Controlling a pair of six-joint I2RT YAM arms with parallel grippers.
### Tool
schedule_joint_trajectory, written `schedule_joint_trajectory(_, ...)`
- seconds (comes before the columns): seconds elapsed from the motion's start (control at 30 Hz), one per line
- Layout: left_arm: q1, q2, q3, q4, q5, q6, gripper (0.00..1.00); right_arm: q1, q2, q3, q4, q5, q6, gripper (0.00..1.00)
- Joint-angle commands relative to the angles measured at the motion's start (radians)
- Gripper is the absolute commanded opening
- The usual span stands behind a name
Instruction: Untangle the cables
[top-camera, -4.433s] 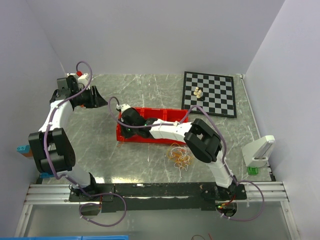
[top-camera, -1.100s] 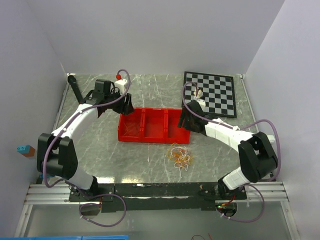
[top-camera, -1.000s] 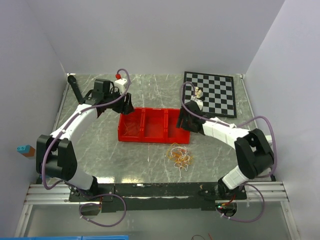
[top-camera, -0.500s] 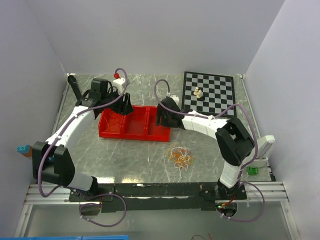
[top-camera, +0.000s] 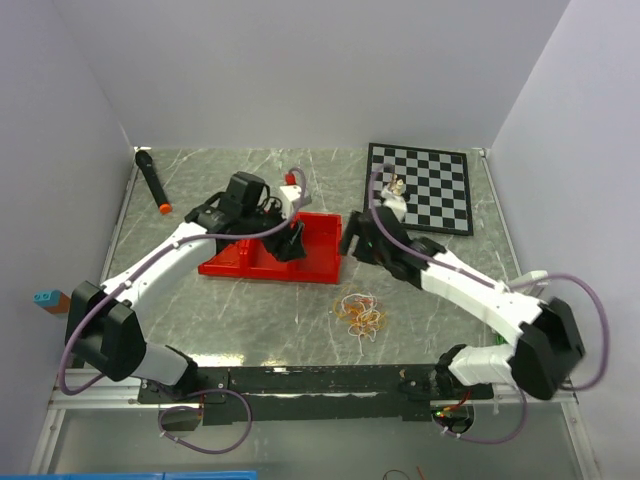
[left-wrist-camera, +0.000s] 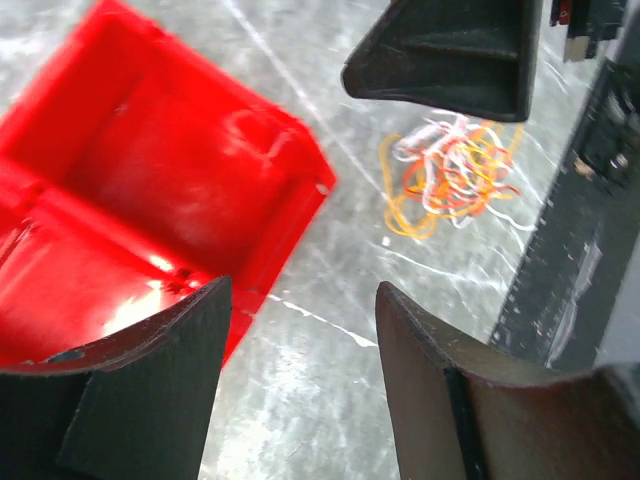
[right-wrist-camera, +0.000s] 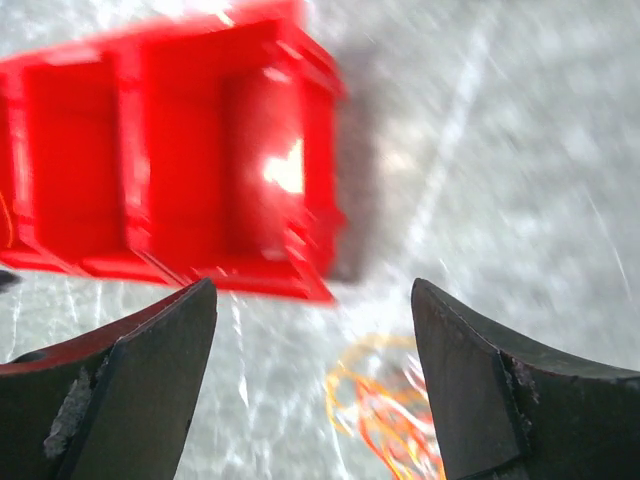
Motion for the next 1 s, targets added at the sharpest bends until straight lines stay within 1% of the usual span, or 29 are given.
schedule_joint_trajectory(0.0,-0.021,-0.008,0.005,-0.029,0.059,0.059,0.64,0.005,-0.091,-0.166,-0.143,0.009,0.169,0.86)
schedule_joint_trajectory(0.13,-0.027,-0.001,0.004,-0.064,0.094,0.100,0.64,0.034,-0.105,-0.287,-0.102,-0.057,0.223,0.85)
schedule_joint_trajectory(0.2,-0.029,0.003,-0.002,-0.098,0.125,0.142,0.64,0.044,-0.084,-0.317,-0.033,-0.123,0.218,0.84)
schedule_joint_trajectory(0.3,-0.030,0.003,-0.019,-0.145,0.177,0.218,0.65,0.081,-0.048,-0.318,0.047,-0.186,0.203,0.82)
schedule_joint_trajectory(0.43,-0.067,0.009,-0.027,-0.195,0.189,0.300,0.65,0.114,-0.039,-0.318,0.164,-0.257,0.172,0.77)
schedule_joint_trajectory(0.63,-0.134,0.037,-0.032,-0.202,0.175,0.314,0.66,0.121,-0.039,-0.334,0.300,-0.356,0.136,0.75)
schedule_joint_trajectory(0.7,-0.145,0.054,-0.036,-0.207,0.177,0.315,0.65,0.123,-0.043,-0.320,0.270,-0.337,0.129,0.76)
schedule_joint_trajectory(0.8,-0.150,0.068,-0.054,-0.210,0.166,0.332,0.65,0.123,-0.091,-0.311,0.192,-0.268,0.117,0.79)
schedule_joint_trajectory(0.83,-0.151,0.071,-0.064,-0.211,0.168,0.337,0.65,0.124,-0.115,-0.305,0.154,-0.213,0.115,0.80)
schedule_joint_trajectory(0.97,-0.164,0.101,-0.101,-0.196,0.154,0.335,0.67,0.123,-0.240,-0.305,0.029,-0.091,0.128,0.82)
